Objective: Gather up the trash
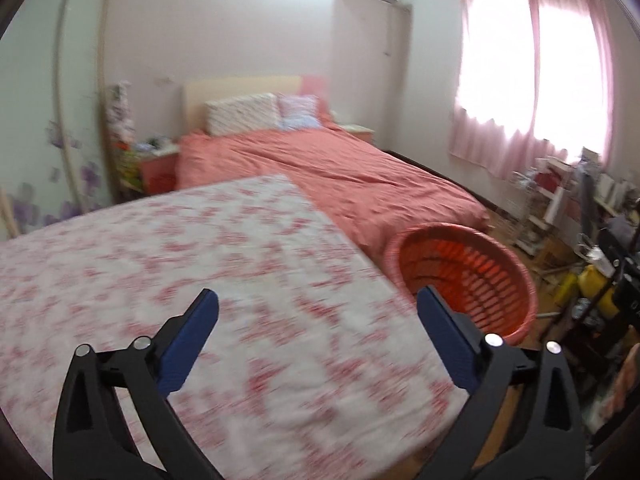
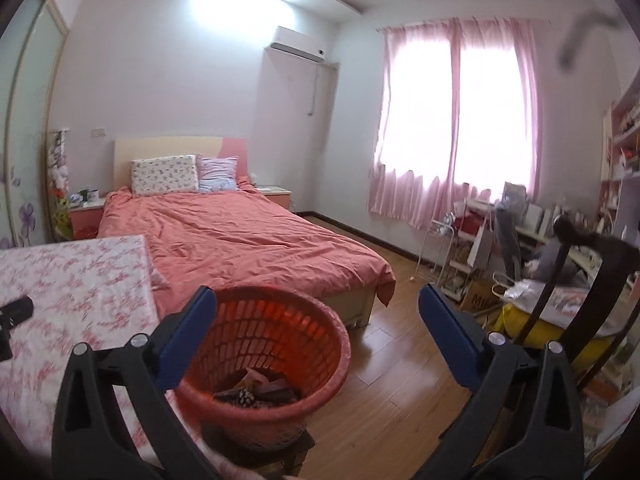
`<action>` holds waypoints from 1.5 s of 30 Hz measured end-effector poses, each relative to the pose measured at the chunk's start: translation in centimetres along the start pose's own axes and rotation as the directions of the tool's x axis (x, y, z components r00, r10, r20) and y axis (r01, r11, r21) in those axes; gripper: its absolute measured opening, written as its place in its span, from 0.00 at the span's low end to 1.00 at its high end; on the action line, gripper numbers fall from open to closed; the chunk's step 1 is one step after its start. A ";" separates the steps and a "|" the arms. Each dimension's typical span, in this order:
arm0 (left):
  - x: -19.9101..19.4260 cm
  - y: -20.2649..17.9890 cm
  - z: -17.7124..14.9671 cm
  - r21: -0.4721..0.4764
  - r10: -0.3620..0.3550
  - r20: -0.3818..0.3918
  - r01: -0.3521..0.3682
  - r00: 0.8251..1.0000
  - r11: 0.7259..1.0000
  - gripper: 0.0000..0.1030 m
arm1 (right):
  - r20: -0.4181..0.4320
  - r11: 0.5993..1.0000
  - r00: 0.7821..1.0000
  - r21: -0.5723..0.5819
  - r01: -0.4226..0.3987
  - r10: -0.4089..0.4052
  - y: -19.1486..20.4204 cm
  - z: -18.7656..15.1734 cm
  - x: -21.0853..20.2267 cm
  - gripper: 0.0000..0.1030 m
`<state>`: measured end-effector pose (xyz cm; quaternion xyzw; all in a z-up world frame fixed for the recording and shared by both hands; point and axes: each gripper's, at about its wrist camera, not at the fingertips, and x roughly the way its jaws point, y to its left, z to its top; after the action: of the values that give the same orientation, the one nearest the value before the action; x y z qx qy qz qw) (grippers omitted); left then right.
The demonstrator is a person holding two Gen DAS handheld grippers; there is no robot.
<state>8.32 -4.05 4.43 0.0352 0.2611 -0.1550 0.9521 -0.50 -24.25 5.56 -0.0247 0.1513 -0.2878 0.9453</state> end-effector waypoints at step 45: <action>-8.1 1.9 -8.5 -0.131 0.205 -0.003 -0.203 0.979 0.970 0.98 | -0.218 0.996 0.972 0.036 -0.083 0.089 4.5 -5.7 -7.6 0.96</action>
<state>-1.82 1.26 1.15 -0.0012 0.2608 -0.0391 0.9646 -5.77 -16.04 1.58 0.0266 0.2517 -0.2496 0.9347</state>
